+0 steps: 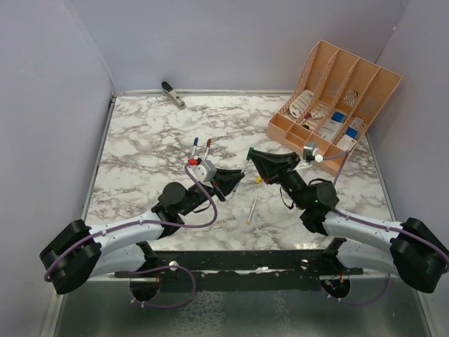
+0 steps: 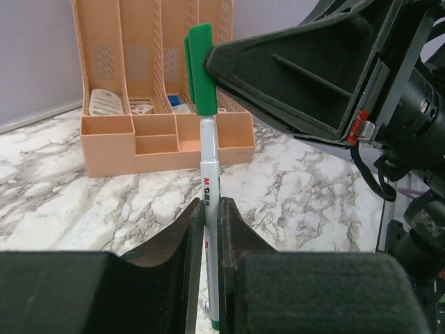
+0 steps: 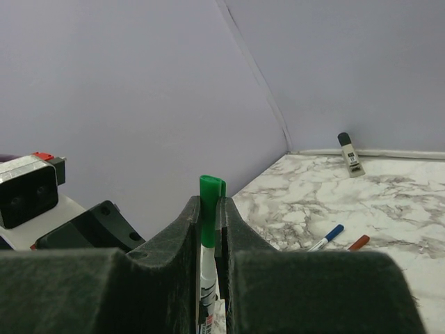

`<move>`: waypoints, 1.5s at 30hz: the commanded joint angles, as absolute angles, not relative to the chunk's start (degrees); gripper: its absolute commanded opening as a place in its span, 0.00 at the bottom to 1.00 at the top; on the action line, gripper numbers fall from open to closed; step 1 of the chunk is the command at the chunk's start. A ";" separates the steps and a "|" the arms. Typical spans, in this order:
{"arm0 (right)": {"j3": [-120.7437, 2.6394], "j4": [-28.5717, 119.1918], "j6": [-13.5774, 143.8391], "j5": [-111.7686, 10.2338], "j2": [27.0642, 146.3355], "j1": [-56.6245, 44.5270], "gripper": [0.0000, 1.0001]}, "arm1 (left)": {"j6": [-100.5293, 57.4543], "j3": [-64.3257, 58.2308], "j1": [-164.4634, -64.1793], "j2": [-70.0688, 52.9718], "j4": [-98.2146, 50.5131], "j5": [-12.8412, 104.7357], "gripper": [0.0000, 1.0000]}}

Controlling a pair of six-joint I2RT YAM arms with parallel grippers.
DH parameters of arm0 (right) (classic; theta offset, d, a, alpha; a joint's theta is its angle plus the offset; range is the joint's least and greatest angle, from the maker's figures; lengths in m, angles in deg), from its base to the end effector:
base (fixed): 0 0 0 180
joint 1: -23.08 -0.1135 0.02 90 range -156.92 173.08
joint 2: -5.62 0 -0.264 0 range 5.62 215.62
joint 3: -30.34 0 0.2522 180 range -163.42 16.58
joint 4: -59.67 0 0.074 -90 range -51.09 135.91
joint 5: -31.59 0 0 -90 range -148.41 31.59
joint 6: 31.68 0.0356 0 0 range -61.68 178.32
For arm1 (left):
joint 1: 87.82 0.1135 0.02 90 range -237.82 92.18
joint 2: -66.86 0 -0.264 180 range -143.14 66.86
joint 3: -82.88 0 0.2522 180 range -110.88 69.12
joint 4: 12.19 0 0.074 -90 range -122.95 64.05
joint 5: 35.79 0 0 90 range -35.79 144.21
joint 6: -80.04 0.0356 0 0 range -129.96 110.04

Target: Insert the pens into the pen caps

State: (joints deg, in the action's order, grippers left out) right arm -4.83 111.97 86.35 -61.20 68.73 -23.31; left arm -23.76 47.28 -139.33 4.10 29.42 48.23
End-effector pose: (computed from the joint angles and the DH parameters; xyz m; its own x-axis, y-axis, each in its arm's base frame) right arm 0.1552 0.1604 0.2760 -0.0744 0.6025 -0.7947 -0.7451 0.4961 0.4458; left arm 0.1399 -0.1819 0.2604 -0.0498 -0.3185 -0.9466 0.8540 0.4778 -0.2057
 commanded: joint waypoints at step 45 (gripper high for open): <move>-2.94 98.85 89.49 -59.40 78.41 -28.34 0.01 | -13.71 44.72 -135.88 8.06 41.38 56.60 0.00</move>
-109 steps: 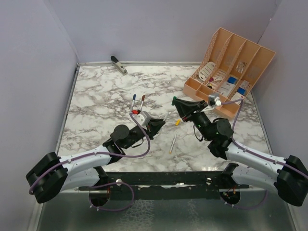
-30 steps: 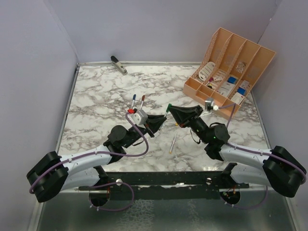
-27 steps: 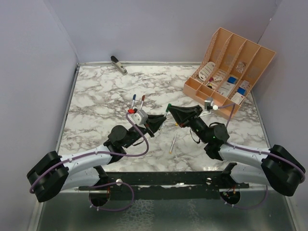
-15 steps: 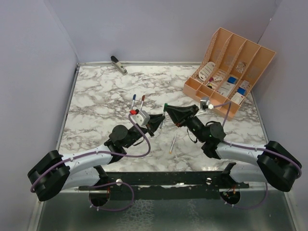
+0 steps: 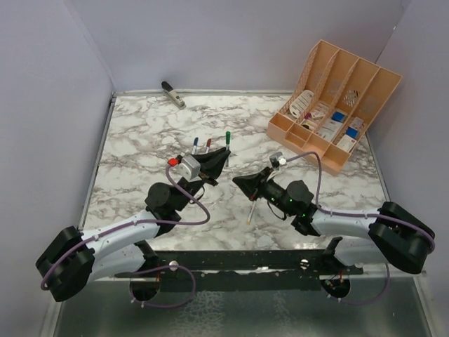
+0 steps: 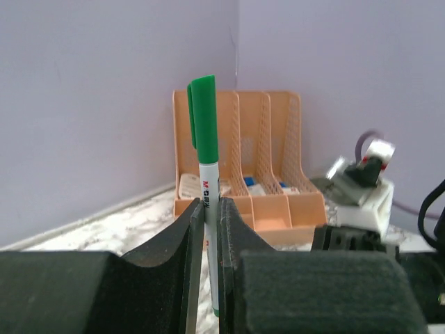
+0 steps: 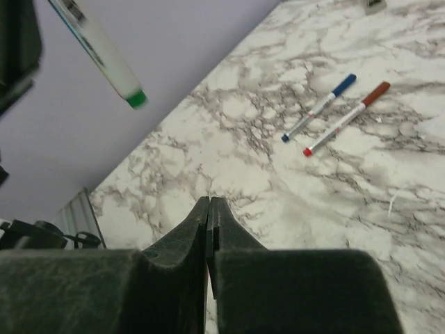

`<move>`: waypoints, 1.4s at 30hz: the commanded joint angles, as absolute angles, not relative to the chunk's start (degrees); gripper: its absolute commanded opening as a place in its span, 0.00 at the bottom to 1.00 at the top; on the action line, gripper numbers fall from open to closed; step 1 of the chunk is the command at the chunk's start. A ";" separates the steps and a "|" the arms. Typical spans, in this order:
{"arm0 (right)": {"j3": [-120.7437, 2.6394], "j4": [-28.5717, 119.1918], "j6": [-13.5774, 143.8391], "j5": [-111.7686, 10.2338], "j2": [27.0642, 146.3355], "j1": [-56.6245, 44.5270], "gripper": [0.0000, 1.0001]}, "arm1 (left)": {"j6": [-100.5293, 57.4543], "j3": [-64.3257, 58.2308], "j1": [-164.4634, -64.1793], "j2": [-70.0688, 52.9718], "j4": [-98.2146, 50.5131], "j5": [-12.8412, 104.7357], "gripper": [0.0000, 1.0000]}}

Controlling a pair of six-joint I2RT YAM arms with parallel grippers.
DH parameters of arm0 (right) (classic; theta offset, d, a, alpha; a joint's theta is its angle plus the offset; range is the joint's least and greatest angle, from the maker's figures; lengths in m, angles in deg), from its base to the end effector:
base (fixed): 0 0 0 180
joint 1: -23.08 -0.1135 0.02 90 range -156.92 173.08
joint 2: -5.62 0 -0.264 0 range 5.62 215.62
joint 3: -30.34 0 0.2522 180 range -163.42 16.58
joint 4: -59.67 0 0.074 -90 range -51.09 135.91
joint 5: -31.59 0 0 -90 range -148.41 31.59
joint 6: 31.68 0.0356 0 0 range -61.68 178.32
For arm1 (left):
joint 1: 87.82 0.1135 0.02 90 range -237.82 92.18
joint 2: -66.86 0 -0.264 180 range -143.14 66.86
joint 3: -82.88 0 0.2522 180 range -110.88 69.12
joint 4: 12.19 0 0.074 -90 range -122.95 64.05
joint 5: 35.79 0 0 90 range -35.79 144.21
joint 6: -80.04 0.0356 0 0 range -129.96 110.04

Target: Insert the pens into the pen caps

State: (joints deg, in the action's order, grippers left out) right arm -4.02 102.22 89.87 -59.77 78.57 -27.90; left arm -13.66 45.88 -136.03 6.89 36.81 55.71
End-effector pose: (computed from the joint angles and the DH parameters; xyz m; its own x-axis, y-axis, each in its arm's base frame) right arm 0.1575 0.1930 0.2162 -0.3616 0.3847 -0.8493 -0.6719 0.5240 0.5234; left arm 0.1463 -0.1623 0.2917 0.2447 -0.3706 -0.8960 0.7470 0.6612 -0.0695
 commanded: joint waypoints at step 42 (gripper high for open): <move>-12.95 70.76 77.94 -87.02 62.11 -28.34 0.01 | -25.73 12.73 -120.32 -41.50 -3.26 51.24 0.00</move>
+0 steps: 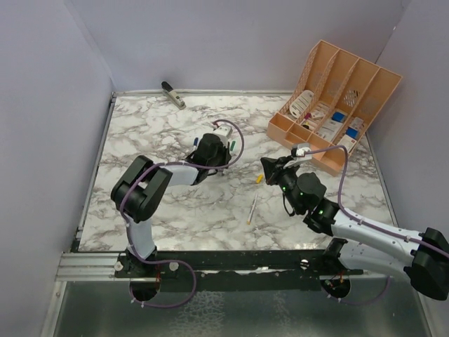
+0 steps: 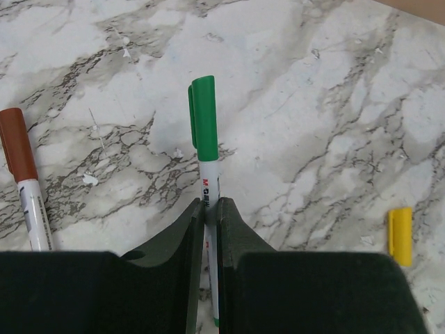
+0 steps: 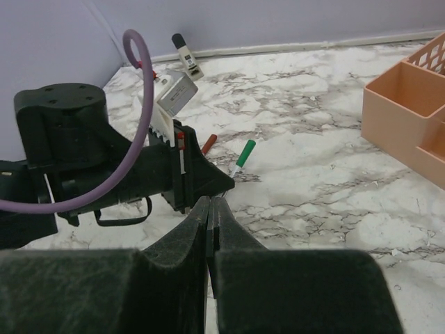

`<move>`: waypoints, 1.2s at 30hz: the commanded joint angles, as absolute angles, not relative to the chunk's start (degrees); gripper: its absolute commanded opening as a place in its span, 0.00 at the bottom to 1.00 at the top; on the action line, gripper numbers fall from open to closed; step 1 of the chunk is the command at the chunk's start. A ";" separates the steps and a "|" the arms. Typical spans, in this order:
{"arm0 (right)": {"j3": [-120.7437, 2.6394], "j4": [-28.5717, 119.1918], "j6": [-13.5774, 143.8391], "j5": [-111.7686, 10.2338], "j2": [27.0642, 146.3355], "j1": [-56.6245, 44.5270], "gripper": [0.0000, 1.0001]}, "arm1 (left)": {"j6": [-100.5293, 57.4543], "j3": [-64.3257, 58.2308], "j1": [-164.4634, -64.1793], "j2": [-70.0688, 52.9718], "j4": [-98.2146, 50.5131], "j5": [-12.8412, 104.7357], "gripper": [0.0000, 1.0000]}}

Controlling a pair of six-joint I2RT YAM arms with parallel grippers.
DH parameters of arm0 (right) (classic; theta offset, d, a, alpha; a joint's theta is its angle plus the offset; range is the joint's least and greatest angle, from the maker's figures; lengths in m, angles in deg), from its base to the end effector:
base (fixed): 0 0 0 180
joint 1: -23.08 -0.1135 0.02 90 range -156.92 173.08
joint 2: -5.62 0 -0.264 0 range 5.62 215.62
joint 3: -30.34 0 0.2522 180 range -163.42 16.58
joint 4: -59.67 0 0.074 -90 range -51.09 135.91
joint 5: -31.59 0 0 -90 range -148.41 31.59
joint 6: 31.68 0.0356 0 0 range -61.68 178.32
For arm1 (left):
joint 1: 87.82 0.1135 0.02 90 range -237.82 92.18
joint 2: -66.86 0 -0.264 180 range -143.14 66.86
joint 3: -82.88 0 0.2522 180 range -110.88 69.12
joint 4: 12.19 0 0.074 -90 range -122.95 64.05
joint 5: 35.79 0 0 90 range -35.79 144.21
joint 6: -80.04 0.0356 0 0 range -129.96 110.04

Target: Insert the pens into the pen caps

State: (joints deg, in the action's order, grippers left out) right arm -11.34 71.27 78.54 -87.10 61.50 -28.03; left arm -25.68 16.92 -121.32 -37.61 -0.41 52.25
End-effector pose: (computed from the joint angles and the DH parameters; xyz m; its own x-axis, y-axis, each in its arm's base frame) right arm 0.1524 0.1617 0.2654 -0.1587 0.2862 -0.9449 -0.3483 0.8793 0.3248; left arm 0.3172 -0.2114 0.1628 -0.5174 0.0177 -0.8556 0.4539 0.8533 -0.2568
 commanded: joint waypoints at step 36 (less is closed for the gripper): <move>-13.04 67.71 84.07 -95.24 62.88 -28.12 0.91 | -24.84 20.06 -121.81 -23.61 -7.80 54.92 0.42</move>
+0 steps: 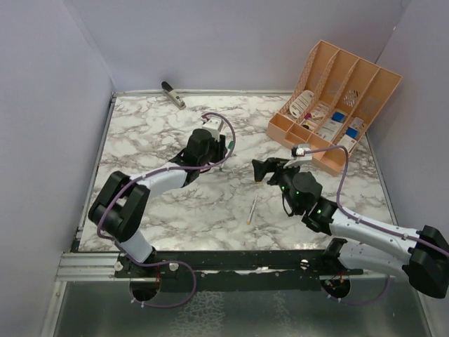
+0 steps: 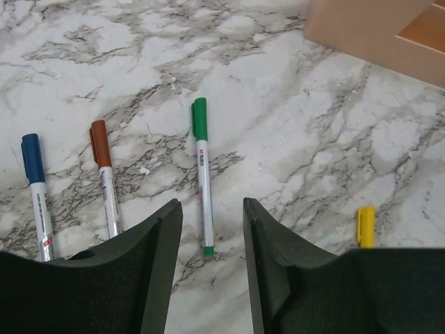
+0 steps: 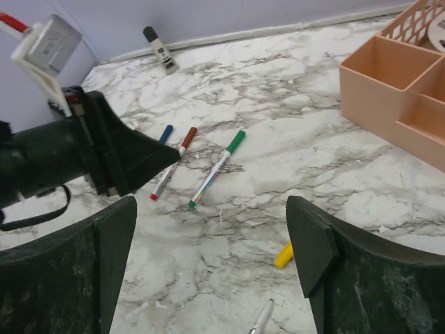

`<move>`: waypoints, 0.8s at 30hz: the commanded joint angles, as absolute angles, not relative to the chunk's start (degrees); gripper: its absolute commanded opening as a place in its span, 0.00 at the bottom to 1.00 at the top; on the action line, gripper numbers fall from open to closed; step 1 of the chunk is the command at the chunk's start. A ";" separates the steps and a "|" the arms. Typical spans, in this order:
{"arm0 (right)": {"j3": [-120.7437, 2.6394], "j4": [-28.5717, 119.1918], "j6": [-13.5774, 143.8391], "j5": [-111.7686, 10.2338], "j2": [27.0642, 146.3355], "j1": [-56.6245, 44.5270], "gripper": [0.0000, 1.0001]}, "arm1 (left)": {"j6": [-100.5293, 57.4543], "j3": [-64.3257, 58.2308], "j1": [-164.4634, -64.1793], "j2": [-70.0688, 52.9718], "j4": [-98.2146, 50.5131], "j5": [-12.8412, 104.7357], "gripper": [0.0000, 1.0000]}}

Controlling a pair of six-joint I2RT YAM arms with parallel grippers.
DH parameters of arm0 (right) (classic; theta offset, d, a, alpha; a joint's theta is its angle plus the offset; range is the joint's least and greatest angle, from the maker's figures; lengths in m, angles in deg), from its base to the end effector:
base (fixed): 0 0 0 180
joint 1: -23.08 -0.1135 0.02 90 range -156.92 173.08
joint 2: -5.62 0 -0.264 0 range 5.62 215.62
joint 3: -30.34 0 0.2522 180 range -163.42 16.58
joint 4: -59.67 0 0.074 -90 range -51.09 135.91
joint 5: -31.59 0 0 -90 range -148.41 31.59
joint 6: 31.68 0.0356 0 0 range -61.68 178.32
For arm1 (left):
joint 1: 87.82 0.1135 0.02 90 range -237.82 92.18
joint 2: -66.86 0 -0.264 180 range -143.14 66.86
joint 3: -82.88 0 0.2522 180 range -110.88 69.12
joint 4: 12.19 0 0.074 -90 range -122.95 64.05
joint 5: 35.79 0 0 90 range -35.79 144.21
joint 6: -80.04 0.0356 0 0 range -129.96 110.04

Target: Insert the pens into the pen caps

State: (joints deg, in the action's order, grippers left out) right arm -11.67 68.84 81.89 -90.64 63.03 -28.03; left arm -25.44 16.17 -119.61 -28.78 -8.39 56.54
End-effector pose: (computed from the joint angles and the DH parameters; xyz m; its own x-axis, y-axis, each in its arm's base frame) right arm 0.1557 0.1628 0.2577 -0.1926 0.3000 -0.9343 -0.2712 0.8988 0.3445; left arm 0.3117 -0.1915 0.2077 -0.4800 -0.0162 -0.8771 0.3808 0.8969 -0.2250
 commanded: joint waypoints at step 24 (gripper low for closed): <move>-13.02 61.26 95.79 -75.48 65.09 -9.72 0.01 | -23.15 25.57 -135.88 -22.90 -6.05 40.68 0.00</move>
State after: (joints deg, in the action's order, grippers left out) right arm -12.96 63.75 92.34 -87.20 64.16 -13.41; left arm -22.93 26.18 -134.54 -21.50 -7.47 43.64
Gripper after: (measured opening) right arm 0.015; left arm 0.011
